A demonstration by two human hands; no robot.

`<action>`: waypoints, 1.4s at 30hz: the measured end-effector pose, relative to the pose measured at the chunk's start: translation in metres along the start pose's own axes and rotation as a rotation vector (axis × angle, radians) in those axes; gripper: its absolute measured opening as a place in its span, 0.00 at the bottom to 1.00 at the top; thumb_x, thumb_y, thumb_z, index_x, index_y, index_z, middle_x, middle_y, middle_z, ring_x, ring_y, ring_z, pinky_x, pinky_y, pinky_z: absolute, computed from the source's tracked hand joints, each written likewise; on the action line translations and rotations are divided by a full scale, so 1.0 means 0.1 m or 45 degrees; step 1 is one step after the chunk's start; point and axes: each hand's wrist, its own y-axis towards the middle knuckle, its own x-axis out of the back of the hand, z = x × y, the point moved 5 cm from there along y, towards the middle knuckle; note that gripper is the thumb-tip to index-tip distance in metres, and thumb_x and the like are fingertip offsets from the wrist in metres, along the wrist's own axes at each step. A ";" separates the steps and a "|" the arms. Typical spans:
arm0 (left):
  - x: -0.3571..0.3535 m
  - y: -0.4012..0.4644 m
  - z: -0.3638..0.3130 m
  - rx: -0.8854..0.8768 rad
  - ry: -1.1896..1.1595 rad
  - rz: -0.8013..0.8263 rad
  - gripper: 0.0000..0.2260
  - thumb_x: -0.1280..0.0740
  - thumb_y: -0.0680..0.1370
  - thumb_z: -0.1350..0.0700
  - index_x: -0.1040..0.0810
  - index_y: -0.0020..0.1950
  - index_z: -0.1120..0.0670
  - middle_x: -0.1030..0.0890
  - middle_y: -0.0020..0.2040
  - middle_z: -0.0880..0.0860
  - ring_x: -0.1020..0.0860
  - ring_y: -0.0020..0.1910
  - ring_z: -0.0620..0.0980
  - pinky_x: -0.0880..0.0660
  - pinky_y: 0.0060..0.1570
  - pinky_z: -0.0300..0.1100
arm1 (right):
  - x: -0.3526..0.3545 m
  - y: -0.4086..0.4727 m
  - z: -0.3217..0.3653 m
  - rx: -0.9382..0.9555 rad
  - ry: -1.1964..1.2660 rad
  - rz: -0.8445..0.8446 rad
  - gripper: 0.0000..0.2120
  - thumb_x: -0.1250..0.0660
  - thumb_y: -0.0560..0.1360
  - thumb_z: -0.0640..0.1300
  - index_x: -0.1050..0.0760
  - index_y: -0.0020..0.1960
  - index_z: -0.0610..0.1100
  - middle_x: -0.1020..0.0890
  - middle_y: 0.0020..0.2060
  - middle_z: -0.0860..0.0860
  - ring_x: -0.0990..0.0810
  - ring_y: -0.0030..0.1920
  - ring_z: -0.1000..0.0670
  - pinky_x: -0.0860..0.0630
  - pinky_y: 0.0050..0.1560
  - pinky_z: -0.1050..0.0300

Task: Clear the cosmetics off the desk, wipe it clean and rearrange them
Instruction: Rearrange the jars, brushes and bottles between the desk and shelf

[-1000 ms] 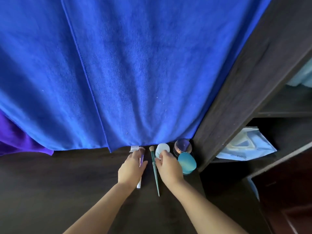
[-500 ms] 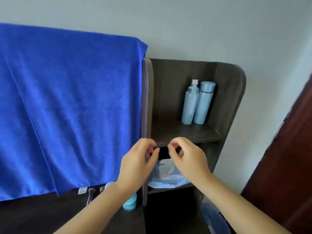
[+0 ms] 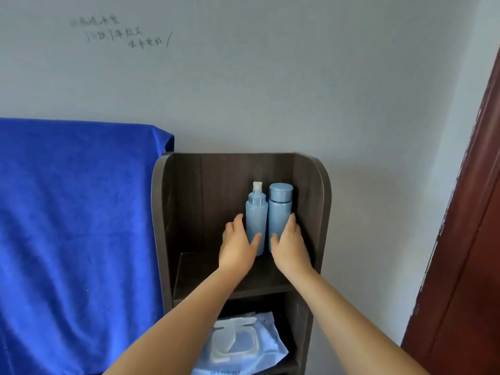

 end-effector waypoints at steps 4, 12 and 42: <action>-0.12 0.12 -0.03 -0.006 -0.168 -0.048 0.27 0.34 0.75 0.53 0.42 0.70 0.54 0.33 0.64 0.54 0.31 0.62 0.51 0.29 0.56 0.45 | -0.09 0.15 -0.05 -0.064 0.024 -0.078 0.27 0.41 0.78 0.44 0.46 0.73 0.38 0.30 0.66 0.39 0.26 0.62 0.40 0.26 0.57 0.47; -0.12 0.16 -0.01 -0.044 -0.238 -0.007 0.25 0.33 0.75 0.54 0.40 0.68 0.54 0.33 0.62 0.54 0.30 0.60 0.50 0.29 0.58 0.45 | -0.14 0.18 -0.11 -0.030 0.111 -0.076 0.24 0.35 0.76 0.45 0.40 0.67 0.39 0.27 0.63 0.40 0.25 0.60 0.43 0.26 0.55 0.51; 2.39 -2.09 1.46 -0.009 -0.310 -0.160 0.20 0.32 0.73 0.55 0.35 0.61 0.45 0.30 0.58 0.44 0.30 0.58 0.40 0.26 0.57 0.51 | -0.74 -2.28 1.38 0.190 0.472 0.215 0.23 0.31 0.73 0.45 0.37 0.63 0.45 0.25 0.54 0.52 0.25 0.52 0.52 0.31 0.39 0.72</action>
